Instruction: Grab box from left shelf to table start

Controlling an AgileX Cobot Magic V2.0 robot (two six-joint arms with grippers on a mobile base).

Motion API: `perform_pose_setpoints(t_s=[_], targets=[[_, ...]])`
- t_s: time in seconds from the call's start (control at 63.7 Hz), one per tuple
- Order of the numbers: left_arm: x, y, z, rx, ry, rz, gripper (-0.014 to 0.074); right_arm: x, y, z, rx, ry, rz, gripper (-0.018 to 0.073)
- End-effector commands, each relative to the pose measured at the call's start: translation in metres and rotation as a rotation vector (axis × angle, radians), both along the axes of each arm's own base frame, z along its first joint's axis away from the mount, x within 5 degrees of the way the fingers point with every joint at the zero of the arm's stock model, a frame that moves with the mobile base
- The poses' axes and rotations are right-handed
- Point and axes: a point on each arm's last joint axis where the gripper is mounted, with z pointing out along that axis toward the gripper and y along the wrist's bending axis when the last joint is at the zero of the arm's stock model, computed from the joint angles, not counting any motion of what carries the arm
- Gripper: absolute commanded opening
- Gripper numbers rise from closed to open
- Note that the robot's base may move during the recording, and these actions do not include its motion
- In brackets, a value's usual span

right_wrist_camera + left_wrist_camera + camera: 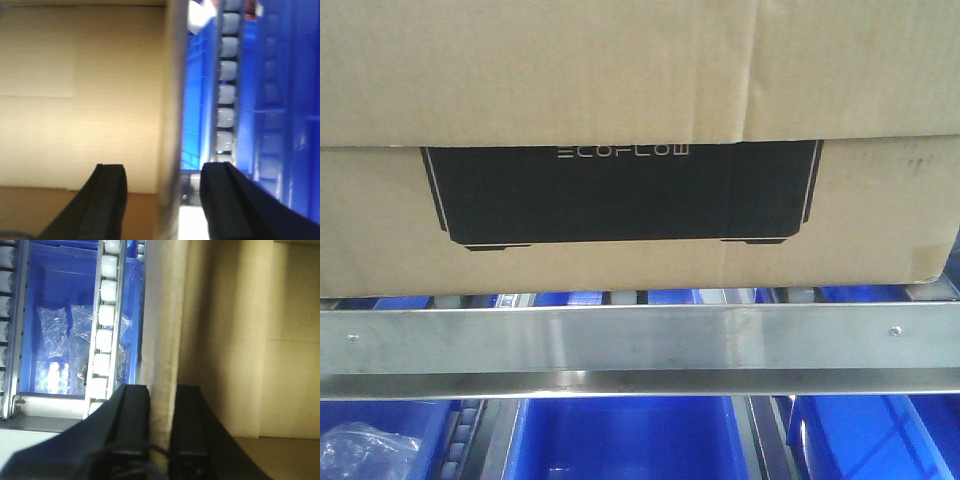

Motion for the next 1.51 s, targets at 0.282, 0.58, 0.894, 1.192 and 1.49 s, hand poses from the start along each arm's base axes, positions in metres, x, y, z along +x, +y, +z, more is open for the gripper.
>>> perform_pose_setpoints(t_s=[0.282,0.58,0.894,1.192,1.49], targets=[[-0.006,0.000,0.021,-0.030,-0.104,0.002,-0.0102,0.002,-0.014,0.016,0.018,-0.096,-0.045,0.0448],[-0.006,0.000,0.021,-0.030,-0.104,0.002,-0.0102,0.001,-0.013,0.016,0.002,-0.094,-0.018,0.0448],[-0.006,0.000,0.021,-0.030,-0.104,0.002,-0.0102,0.001,-0.003,0.016,0.000,-0.095,0.019,0.0448],[-0.006,0.000,0.021,-0.030,-0.104,0.002,-0.0102,0.004,-0.003,0.013,0.000,-0.092,0.018,0.0448],[-0.006,0.000,0.021,-0.030,-0.104,0.002,-0.0102,0.013,-0.002,0.005,0.000,-0.078,0.016,0.0448]])
